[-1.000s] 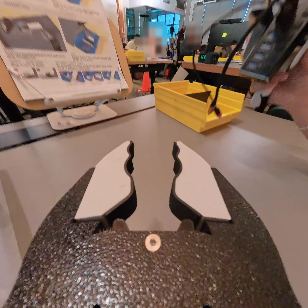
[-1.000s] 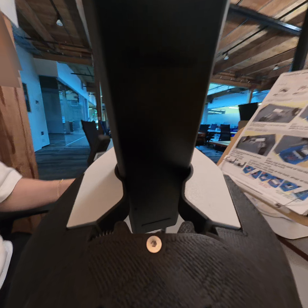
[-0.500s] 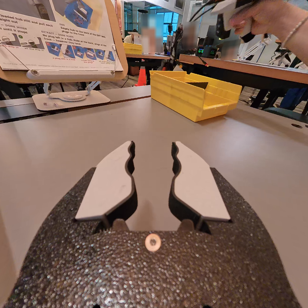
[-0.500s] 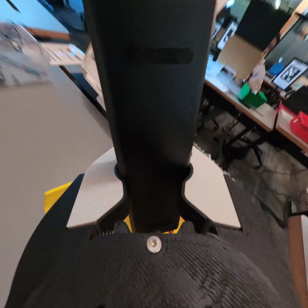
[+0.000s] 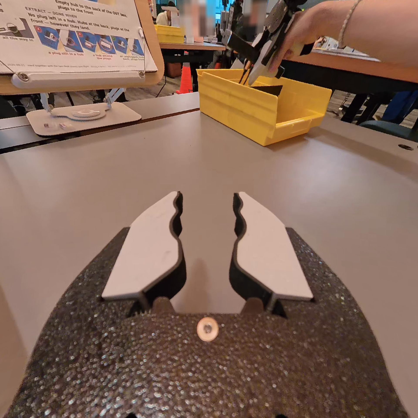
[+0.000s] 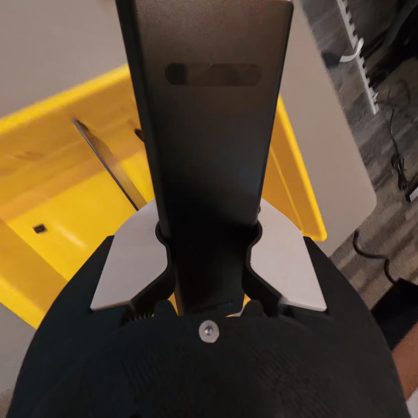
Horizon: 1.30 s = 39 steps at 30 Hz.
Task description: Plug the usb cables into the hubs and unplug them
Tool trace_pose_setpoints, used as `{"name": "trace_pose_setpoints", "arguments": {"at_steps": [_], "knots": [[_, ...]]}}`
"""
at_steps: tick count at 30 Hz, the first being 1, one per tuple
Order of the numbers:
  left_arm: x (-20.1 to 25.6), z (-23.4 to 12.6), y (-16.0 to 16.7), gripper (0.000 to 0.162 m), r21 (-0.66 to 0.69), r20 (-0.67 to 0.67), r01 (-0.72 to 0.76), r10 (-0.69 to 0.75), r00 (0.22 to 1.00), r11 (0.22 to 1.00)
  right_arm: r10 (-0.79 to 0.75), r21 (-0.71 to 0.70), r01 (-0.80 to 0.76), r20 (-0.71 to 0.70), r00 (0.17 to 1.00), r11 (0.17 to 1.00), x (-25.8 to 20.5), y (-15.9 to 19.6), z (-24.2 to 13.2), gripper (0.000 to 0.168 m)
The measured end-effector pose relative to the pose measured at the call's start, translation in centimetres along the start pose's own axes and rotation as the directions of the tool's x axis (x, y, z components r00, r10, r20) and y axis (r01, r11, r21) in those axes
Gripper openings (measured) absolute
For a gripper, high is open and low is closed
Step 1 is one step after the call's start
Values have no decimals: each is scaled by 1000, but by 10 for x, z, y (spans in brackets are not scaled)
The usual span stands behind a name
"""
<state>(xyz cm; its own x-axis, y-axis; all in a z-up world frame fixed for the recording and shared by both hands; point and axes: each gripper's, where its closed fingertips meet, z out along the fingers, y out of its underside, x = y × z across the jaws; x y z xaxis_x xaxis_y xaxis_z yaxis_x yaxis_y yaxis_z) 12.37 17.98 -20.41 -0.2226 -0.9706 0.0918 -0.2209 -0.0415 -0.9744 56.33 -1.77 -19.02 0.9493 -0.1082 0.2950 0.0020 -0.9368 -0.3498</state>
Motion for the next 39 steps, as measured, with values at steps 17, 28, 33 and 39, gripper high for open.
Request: {"name": "trace_pose_setpoints", "arguments": {"at_steps": [17,28,33,39], "knots": [[-16,-26,-34,45,44,16,-9,8,1000,999,63,260,6,-257,964,966,-41,-45,-79,59],[-174,-117,-21,61,-669,104,-153,295,950,728,-94,635,-13,134,987,772,-284,-102,-95,53],[-232,-108,22,51,-795,-74,-248,318,945,553,-127,724,-100,252,959,683,-315,-119,-101,54],[-266,-85,75,41,-892,-93,-210,293,952,400,-177,766,-97,267,947,636,-323,-127,-115,57]]}}
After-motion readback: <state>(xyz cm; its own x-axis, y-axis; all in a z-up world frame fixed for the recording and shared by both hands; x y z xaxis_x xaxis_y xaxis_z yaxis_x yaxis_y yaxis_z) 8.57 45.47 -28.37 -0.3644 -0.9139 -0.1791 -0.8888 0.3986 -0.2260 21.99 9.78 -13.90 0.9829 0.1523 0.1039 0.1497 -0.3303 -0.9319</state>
